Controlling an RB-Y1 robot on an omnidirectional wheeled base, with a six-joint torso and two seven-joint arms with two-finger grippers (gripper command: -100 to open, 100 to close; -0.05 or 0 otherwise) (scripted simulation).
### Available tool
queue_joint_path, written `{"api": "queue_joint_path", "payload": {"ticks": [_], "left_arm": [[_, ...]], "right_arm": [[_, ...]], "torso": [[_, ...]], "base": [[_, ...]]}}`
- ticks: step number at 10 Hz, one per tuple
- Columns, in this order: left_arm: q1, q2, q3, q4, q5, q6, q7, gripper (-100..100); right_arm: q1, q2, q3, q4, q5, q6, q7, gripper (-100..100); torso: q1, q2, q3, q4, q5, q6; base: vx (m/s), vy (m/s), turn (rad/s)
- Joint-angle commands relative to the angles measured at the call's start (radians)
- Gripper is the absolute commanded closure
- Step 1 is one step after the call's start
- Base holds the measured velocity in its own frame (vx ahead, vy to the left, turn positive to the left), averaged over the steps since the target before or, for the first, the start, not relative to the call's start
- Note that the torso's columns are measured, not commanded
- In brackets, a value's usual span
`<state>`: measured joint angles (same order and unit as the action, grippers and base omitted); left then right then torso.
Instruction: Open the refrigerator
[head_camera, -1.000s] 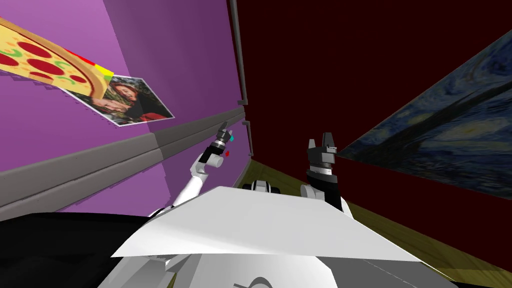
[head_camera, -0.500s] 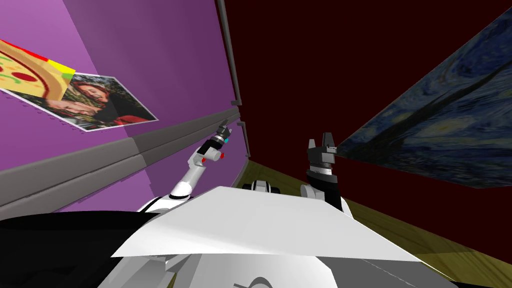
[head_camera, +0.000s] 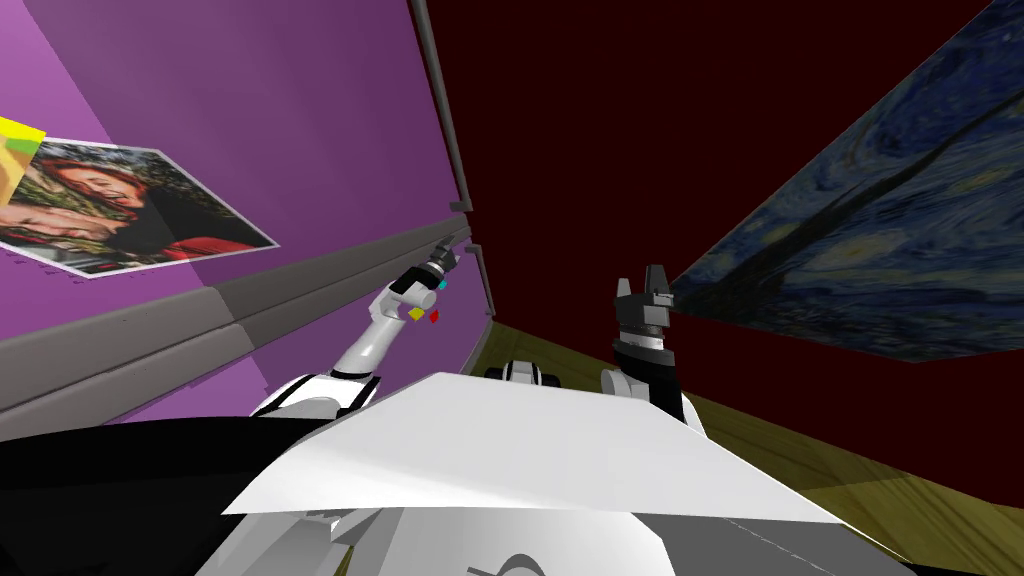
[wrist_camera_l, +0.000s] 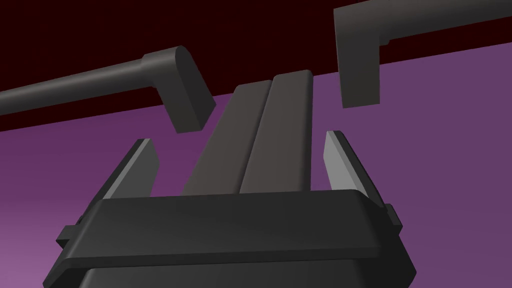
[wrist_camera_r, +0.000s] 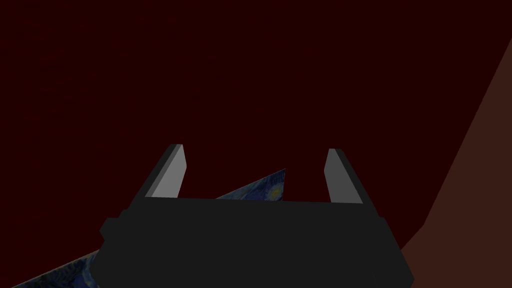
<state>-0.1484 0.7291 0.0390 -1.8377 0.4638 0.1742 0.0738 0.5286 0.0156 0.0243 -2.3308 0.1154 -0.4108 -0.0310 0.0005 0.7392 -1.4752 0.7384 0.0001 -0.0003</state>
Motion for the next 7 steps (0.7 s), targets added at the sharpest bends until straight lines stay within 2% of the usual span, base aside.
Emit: {"api": "queue_joint_path", "payload": {"ticks": [1,2,4,5,7], "left_arm": [[-0.069,0.078,0.005,0.064,0.056,0.081,0.017,-100],[-0.069,0.081,0.005,0.064,0.056,0.092,0.017,-100],[-0.136,0.144,0.007,0.122,0.105,0.163,0.030,-100],[-0.137,0.154,0.007,0.131,0.105,0.170,0.030,-100],[-0.202,0.218,0.009,0.190,0.152,0.241,0.043,-100]], "right_arm": [[0.000,0.000,0.000,0.000,0.000,0.000,0.000,0],[0.000,0.000,0.000,0.000,0.000,0.000,0.000,0],[0.000,0.000,0.000,0.000,0.000,0.000,0.000,0],[0.000,0.000,0.000,0.000,0.000,0.000,0.000,0],[0.000,0.000,0.000,0.000,0.000,0.000,0.000,0]], "torso": [[0.000,-0.001,-0.001,0.000,0.000,0.000],[-0.001,-0.002,-0.001,-0.001,0.000,0.001],[0.000,-0.001,-0.001,0.000,0.000,0.000],[-0.001,-0.002,-0.001,-0.001,0.000,0.001],[0.000,-0.001,0.000,0.000,0.000,0.000]], "base": [[0.033,-0.048,-0.136],[0.026,-0.039,-0.051],[0.036,-0.041,-0.095],[0.025,-0.040,-0.050],[0.031,-0.048,-0.091]]}}
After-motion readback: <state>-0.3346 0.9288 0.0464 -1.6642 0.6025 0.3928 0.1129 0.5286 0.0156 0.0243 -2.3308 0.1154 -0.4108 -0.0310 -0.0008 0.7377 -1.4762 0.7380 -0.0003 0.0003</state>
